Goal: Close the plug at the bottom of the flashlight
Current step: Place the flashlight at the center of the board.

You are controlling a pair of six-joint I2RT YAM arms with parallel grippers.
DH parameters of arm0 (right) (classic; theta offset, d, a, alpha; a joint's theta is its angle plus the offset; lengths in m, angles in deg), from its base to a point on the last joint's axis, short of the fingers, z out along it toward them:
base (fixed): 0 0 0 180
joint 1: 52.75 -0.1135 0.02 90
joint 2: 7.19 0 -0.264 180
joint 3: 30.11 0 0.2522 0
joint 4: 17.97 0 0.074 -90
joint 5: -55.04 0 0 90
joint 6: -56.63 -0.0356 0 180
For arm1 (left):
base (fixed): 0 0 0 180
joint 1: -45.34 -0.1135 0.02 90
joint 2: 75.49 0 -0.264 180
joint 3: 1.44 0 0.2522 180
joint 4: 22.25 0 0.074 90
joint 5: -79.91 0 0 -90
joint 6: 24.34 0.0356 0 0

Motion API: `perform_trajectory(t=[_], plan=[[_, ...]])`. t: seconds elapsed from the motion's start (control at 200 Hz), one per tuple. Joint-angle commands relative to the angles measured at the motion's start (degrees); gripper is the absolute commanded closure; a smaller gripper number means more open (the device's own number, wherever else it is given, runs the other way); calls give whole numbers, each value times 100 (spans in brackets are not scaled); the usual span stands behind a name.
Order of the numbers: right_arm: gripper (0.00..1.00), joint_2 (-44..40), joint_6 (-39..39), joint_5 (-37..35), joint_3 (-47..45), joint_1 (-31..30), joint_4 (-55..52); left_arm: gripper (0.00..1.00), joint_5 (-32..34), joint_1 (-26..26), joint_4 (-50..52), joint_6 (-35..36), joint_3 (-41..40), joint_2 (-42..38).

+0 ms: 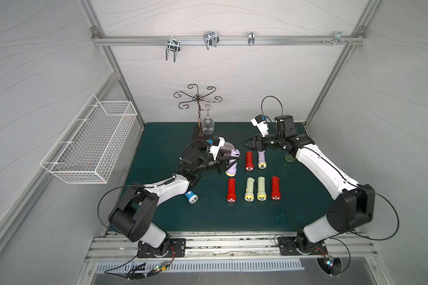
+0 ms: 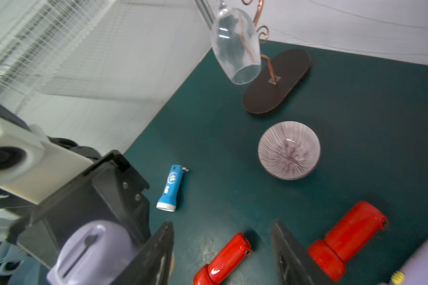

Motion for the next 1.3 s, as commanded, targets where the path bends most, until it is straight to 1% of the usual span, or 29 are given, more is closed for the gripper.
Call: perform_trajectory(t=[0.0,0.065,0.115,0.16,0.23,0.295,0.375,0.43,0.52,0.59,0.675,0.74,0.8,0.835,0.85,0.955,1.055,1.14,1.296], plan=[[36,-450,-47,-1215,-351,-187,-173,100,954,46,1680,204,-12,-662],[35,-613,53,-1736,-587,-297,-264,100,1342,53,2690,227,-63,-984],[34,-716,117,-2101,-768,-366,-278,100,1662,50,3220,127,-130,-1196],[34,-785,139,-2342,-924,-389,-268,100,1944,52,3672,-50,-188,-1347],[34,-885,73,-2712,-1162,-419,-176,100,2199,62,4260,-369,-229,-1478],[33,-980,-56,-2931,-1458,-449,23,100,2455,64,4627,-750,-269,-1506],[32,-1056,-128,-3032,-1729,-468,248,100,2599,63,4773,-1156,-369,-1408],[32,-1091,-149,-3188,-1832,-475,317,100,2553,64,4908,-1352,-331,-1236],[31,-1157,-61,-3468,-1936,-477,400,100,2412,111,5340,-1442,-1,-820],[31,-1214,-3,-3667,-1983,-477,421,100,2583,212,5794,-1397,377,-461],[30,-1296,19,-3736,-2035,-477,482,100,3184,393,6501,-1349,905,-53],[26,-1369,25,-3713,-2105,-477,574,100,3562,506,6816,-1398,1166,236],[17,-1403,53,-3650,-2165,-486,623,100,3789,555,6979,-1532,1302,460],[4,-1412,62,-3606,-2179,-486,650,100,3870,564,7044,-1624,1348,581],[1,-1409,59,-3588,-2179,-486,653,100,3892,572,7044,-1653,1355,620],[1,-1393,63,-3577,-2136,-486,628,100,4071,638,7046,-1802,1403,867],[1,-1397,11,-3666,-2109,-486,606,100,4419,726,7231,-1745,1551,1104],[1,-1446,-86,-3697,-2113,-486,663,100,4559,740,7367,-1682,1661,1311],[1,-1681,-65,-3707,-2610,-486,1416,100,4514,762,7428,-1739,1778,1621]])
